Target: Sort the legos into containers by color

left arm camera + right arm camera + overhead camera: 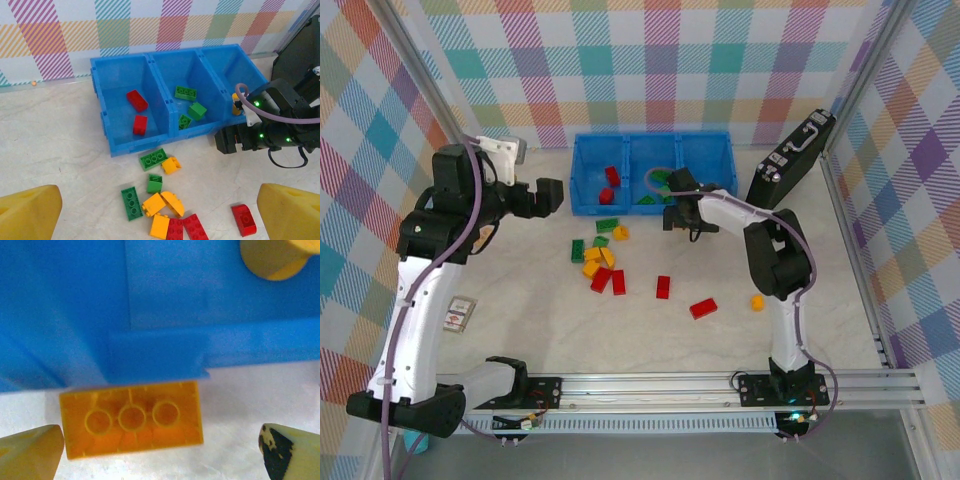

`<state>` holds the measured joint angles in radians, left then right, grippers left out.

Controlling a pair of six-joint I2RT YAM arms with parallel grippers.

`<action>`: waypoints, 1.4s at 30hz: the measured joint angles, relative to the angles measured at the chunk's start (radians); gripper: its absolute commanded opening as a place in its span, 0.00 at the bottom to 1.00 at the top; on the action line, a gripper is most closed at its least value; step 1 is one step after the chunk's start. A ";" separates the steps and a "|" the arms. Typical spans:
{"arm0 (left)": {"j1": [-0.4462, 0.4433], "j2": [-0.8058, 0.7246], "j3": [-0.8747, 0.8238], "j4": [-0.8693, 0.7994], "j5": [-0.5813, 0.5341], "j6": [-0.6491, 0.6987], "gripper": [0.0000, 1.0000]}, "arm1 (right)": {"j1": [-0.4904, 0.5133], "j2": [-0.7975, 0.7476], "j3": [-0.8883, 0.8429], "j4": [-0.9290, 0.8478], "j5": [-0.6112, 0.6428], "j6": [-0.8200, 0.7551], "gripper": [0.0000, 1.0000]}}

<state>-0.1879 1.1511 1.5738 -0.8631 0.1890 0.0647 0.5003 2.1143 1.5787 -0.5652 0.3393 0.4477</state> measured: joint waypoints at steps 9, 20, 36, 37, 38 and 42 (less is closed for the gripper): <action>0.000 0.031 0.012 -0.001 0.000 0.000 1.00 | -0.009 0.047 0.041 0.004 0.000 -0.022 0.84; 0.000 0.032 0.013 0.000 -0.011 0.003 1.00 | -0.009 0.052 0.045 0.005 0.001 -0.020 0.51; 0.000 0.005 0.013 0.000 -0.034 0.004 1.00 | -0.009 -0.220 -0.066 -0.048 0.024 -0.088 0.50; 0.000 0.004 0.013 0.000 -0.034 0.004 1.00 | -0.009 -0.235 -0.053 -0.050 0.031 -0.098 0.50; 0.000 0.004 0.013 0.000 -0.034 0.004 1.00 | -0.011 -0.245 -0.030 -0.050 0.040 -0.114 0.50; 0.000 0.004 0.013 0.000 -0.034 0.004 1.00 | -0.027 -0.224 0.084 -0.045 0.072 -0.180 0.50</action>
<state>-0.1879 1.1549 1.5867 -0.8635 0.1555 0.0689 0.4736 1.8908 1.6630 -0.6102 0.4110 0.2672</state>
